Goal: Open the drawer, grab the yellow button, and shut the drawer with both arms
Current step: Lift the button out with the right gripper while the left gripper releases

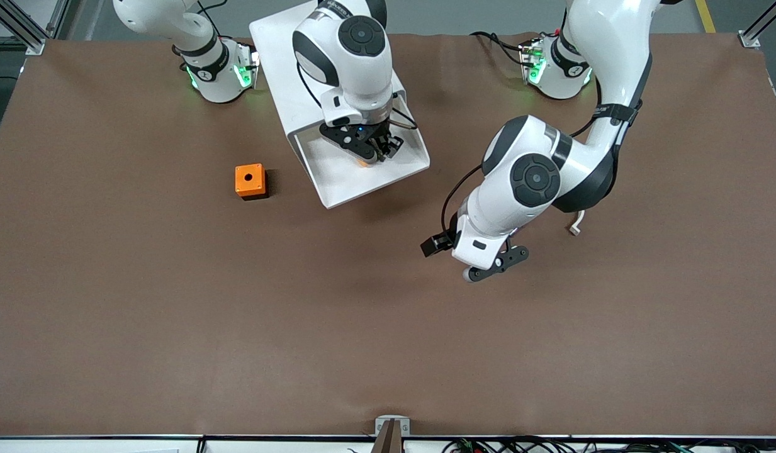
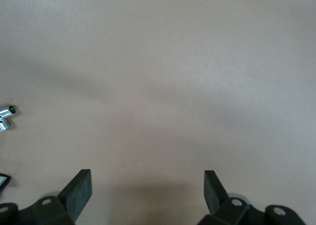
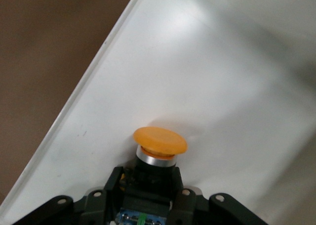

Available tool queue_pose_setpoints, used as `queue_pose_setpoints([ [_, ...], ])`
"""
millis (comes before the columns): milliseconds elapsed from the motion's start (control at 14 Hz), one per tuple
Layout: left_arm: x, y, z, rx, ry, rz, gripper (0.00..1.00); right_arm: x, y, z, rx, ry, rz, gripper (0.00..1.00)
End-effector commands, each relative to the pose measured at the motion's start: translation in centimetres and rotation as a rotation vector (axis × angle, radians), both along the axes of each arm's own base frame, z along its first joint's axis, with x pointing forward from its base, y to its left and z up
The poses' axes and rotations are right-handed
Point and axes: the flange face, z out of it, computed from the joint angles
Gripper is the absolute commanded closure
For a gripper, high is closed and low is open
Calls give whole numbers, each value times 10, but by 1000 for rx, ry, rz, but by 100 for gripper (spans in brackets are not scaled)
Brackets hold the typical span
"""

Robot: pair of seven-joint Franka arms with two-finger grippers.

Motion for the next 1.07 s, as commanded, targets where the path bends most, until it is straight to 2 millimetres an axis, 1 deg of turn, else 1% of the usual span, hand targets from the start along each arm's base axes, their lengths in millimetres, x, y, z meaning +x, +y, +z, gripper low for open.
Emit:
queue_pose_setpoints([
  [0,-6,6,5,15,-6,-16,0,-5,8,3,-10,-9,-29,100],
  [71,-5,8,6,14,-6,-8,0,-4,8,5,-6,-12,-32,100],
  [142,-4,9,5,15,-5,-7,0,0,9,11,5,-20,-26,100],
  [285,-4,9,6,14,-6,-7,0,13,6,30,20,-34,-36,100],
  [499,-8,4,7,16,0,-15,0,48,-12,61,60,-61,-28,100],
  [641,-12,-1,6,16,2,-25,0,73,-30,81,73,-71,-34,100],
  [783,-25,-17,0,10,20,-56,0,87,-50,96,41,-42,28,100],
  [855,-31,-25,-2,6,27,-71,0,96,-62,99,29,-28,62,100],
  [997,-39,-37,-5,-1,37,-91,0,114,-85,96,22,-23,113,100],
])
